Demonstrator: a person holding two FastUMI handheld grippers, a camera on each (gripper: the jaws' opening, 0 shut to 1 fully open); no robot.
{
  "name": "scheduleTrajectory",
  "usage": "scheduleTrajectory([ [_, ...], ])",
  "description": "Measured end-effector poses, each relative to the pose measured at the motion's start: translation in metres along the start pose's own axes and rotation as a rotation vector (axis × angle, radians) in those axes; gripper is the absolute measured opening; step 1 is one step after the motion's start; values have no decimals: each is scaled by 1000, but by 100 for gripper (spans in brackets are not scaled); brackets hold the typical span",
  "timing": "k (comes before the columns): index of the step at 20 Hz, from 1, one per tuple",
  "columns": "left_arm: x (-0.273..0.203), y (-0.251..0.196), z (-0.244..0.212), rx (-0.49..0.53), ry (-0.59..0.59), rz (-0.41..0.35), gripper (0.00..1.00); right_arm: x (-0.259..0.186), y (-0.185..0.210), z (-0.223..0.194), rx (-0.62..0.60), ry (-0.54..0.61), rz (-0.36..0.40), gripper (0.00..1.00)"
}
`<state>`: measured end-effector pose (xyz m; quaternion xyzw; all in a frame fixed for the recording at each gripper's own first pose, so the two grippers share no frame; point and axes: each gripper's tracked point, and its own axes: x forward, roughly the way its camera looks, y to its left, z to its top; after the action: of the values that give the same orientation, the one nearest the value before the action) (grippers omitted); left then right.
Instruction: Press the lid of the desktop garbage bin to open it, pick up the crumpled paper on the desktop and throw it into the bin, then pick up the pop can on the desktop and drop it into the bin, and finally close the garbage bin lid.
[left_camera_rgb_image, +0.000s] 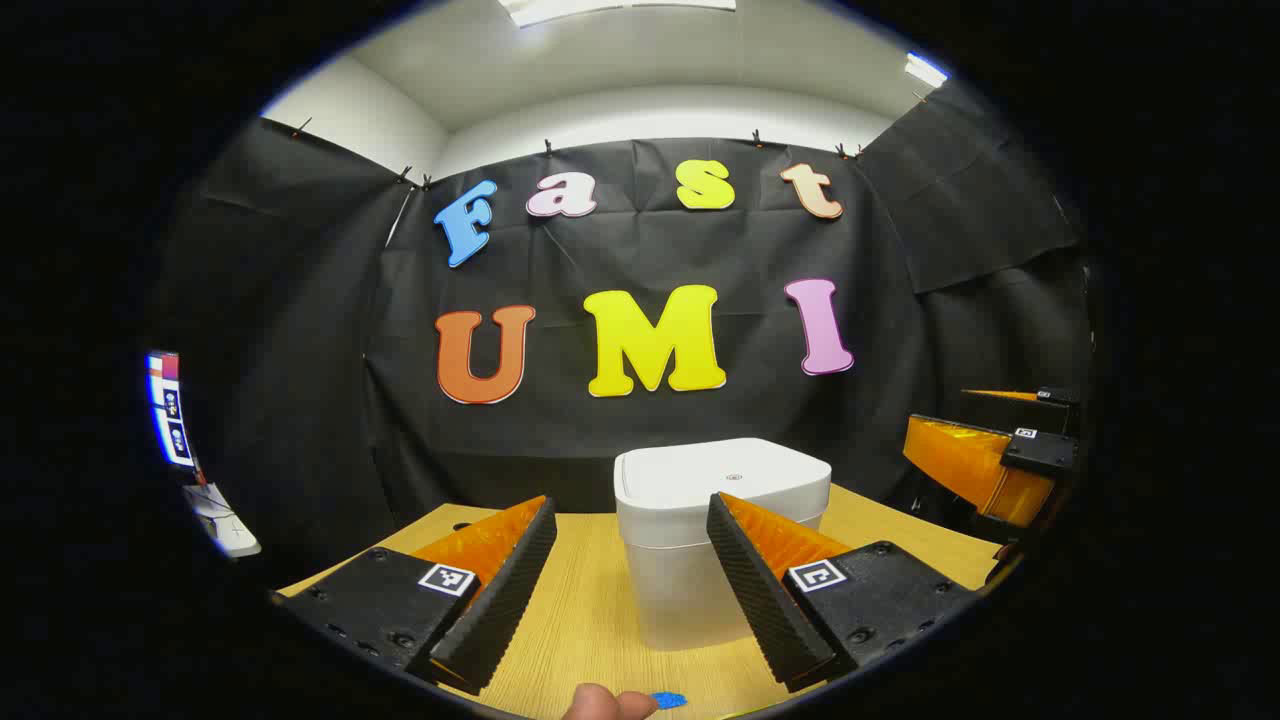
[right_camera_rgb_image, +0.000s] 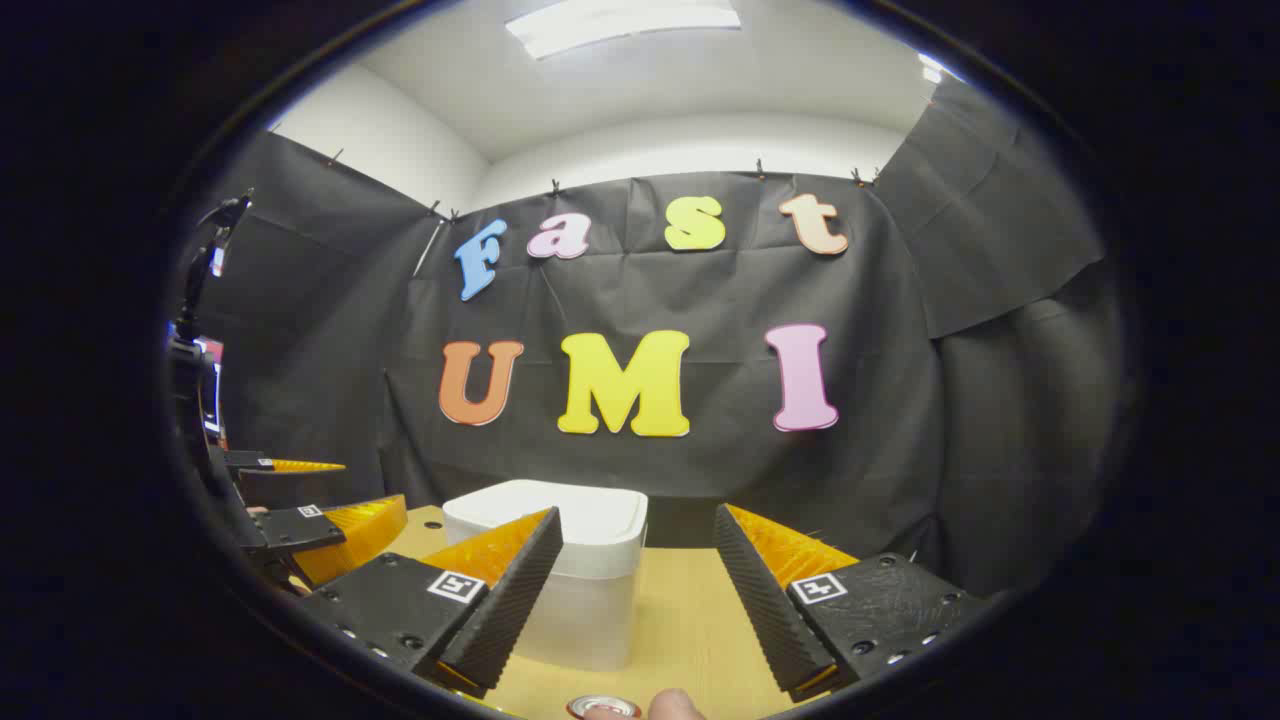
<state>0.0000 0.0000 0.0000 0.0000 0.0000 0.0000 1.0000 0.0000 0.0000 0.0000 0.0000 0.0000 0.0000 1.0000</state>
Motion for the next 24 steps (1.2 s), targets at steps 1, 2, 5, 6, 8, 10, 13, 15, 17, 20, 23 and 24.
scheduleTrajectory([
  [1, -1, 0, 0, -1, -1, 0, 98, 1, 0, -1, 4, 1, 1, 95],
  [2, 0, 0, 0, -3, -1, 1, 97, 1, 0, 0, 7, 2, 1, 95],
  [5, 0, 1, 0, -2, 1, 2, 98, 2, -1, 2, 3, -4, -4, 95],
  [6, -1, 1, 0, 0, 2, 4, 98, 2, -2, 4, 9, -10, -7, 95],
  [8, 0, 4, 0, -1, 3, 10, 98, 3, -1, 5, 19, -13, -6, 95],
  [10, -2, 5, -1, -3, 5, 14, 98, 3, 0, 2, 18, -10, -5, 95],
  [13, -2, 6, 0, -3, 5, 16, 98, 3, 2, 2, 16, -7, -3, 95],
  [15, -2, 6, -2, 2, 6, 14, 97, 3, 1, 3, 17, -9, -4, 95],
  [17, -3, 6, 0, 4, 0, 14, 97, 2, 2, 2, 20, -10, -4, 95],
  [20, -3, 4, 0, -7, -7, 11, 98, 4, 3, 3, 25, -15, -2, 95],
  [23, -1, 0, -4, -17, 2, 1, 98, 5, -3, 7, 15, -24, -21, 95],
  [24, 1, -1, -6, -17, 6, -2, 98, 4, -5, 6, 15, -25, -26, 95],
])
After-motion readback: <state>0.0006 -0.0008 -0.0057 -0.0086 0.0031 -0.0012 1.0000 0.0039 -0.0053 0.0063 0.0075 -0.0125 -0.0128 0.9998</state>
